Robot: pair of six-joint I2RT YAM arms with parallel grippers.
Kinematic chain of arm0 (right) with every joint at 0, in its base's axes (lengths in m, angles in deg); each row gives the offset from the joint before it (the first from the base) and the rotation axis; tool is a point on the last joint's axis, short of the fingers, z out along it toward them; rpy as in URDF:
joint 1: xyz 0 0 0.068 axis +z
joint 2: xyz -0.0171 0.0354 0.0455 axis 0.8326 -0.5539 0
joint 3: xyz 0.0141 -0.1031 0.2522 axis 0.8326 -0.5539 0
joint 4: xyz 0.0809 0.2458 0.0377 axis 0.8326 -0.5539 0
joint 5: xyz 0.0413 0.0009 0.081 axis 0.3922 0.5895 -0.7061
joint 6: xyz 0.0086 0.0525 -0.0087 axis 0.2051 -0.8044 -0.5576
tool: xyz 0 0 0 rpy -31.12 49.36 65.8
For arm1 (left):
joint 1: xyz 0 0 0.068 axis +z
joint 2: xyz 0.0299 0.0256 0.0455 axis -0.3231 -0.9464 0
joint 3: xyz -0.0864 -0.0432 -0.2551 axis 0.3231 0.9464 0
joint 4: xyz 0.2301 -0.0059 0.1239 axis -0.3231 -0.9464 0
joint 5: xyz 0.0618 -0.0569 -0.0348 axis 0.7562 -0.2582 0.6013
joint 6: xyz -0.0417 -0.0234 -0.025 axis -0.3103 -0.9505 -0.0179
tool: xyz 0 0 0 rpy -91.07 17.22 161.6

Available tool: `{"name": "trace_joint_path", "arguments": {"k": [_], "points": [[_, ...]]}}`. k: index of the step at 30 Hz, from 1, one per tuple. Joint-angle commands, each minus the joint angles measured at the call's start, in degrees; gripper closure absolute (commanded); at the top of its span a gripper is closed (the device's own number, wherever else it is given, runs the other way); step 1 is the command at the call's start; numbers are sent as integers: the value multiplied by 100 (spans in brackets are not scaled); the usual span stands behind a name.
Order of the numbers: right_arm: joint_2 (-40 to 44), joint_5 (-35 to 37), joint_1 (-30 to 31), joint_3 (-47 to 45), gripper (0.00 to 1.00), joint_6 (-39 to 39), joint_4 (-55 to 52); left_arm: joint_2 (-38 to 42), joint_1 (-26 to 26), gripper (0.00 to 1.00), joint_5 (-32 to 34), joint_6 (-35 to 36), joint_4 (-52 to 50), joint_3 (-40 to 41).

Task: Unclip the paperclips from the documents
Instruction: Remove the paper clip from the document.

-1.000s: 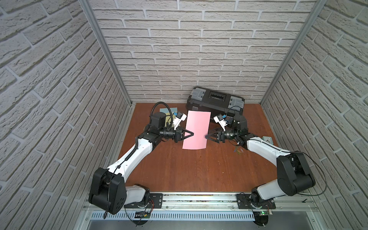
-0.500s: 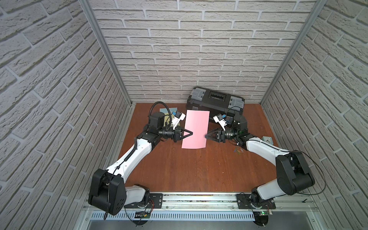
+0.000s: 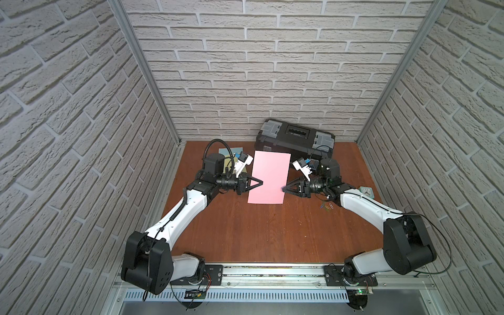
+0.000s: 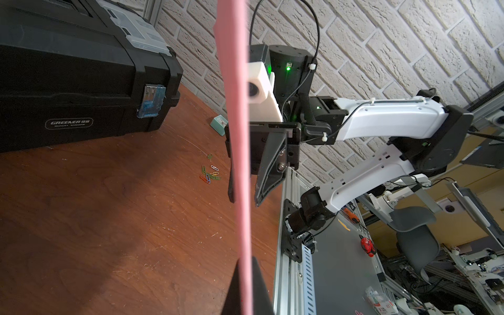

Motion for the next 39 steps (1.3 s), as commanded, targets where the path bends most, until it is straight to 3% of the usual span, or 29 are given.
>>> {"name": "trace_joint_path", "arguments": {"k": [1, 12, 39], "points": [[41, -94, 34, 201, 77, 94, 42, 120, 34, 100, -118, 180, 21, -122], [7, -66, 33, 236, 90, 232, -189, 147, 36, 100, -91, 285, -126, -148], [165, 203, -71, 304, 94, 661, -881, 210, 44, 100, -50, 440, -354, -157]]}}
